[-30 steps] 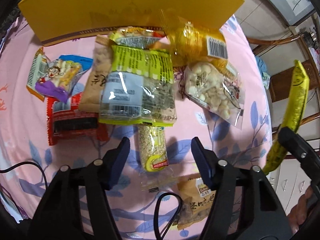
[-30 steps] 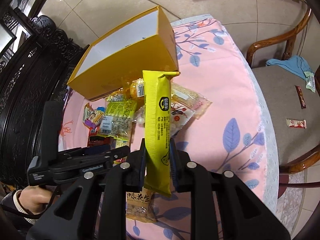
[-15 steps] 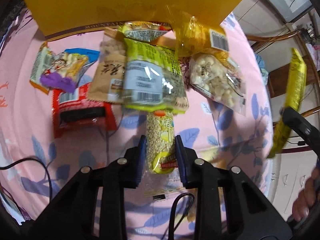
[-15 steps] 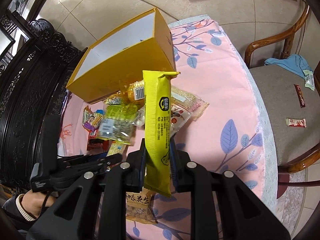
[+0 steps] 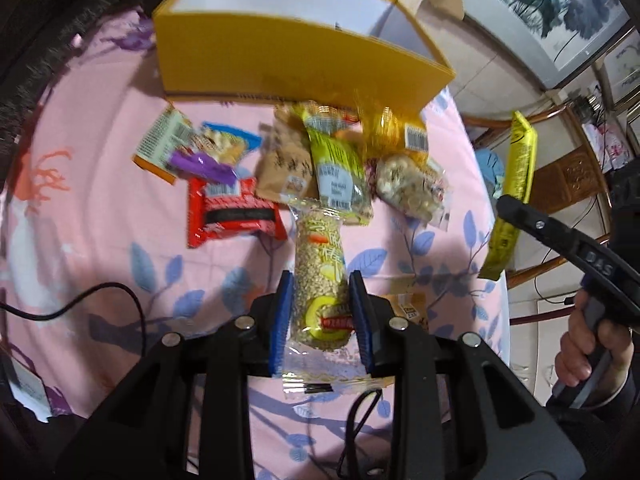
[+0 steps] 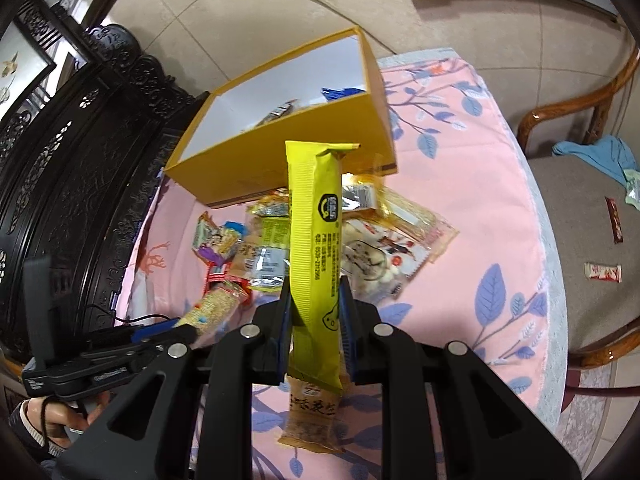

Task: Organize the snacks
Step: 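Grasp the clear seed-bar bag with the left tool while the right tool holds the yellow stick, then carry both snacks over the yellow box and open both tools to drop them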

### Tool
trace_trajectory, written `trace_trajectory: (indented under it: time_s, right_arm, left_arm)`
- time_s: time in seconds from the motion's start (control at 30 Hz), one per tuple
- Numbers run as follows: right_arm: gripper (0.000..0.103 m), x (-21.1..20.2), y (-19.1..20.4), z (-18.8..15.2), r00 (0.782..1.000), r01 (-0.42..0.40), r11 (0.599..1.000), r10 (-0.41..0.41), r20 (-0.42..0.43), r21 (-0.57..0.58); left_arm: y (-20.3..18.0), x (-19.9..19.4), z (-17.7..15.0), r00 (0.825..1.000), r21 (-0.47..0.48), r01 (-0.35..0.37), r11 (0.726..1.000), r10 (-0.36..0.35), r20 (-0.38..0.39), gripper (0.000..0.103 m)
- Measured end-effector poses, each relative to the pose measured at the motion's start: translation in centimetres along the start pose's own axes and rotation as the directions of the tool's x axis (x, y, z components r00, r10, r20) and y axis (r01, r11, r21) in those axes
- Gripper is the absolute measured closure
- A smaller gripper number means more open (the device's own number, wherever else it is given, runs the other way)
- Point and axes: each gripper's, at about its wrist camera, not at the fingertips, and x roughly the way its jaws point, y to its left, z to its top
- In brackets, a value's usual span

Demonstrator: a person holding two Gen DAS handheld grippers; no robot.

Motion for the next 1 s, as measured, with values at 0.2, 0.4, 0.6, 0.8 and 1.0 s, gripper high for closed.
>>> trace_trajectory:
  time_s: [0.2,0.4,0.6,0.8,1.0]
  right_arm:
    - [0.082,-0.6,1.8,0.7,1.0,-0.013,0.999,0.014,0.018,-0.04]
    - [0.082,-1.7,3.1,2.1,0.998,-0.031,0.997,0.035,0.054,-0.067]
    - [0.082,-3.4,4.3,5.0,0.991,-0.041,0.993,0.054,0.125,-0.106]
    - [0.082,-4.4,6.1,8.9,0.976,-0.032,0.986,0.066,0.207,-0.163]
    - [0.082,-3.9,6.8,13.4,0.95,-0.012,0.981,0.072,0.303,-0.194]
  left_arm:
    - [0.5,-4.2,0.4,0.995,-0.004,0.012,1.0,-0.012,0.097,0.074]
    - [0.8,-7.8,2.1,0.979,-0.02,0.026,0.999,-0.022,0.204,0.074]
    - [0.4,-11.2,5.0,0.945,-0.01,0.042,0.999,-0.037,0.324,0.074]
    - [-0.9,-12.8,9.6,0.907,0.044,0.049,0.998,-0.063,0.418,0.074]
    - [-1.6,-12.4,15.5,0.874,0.061,0.018,0.998,-0.046,0.484,0.074]
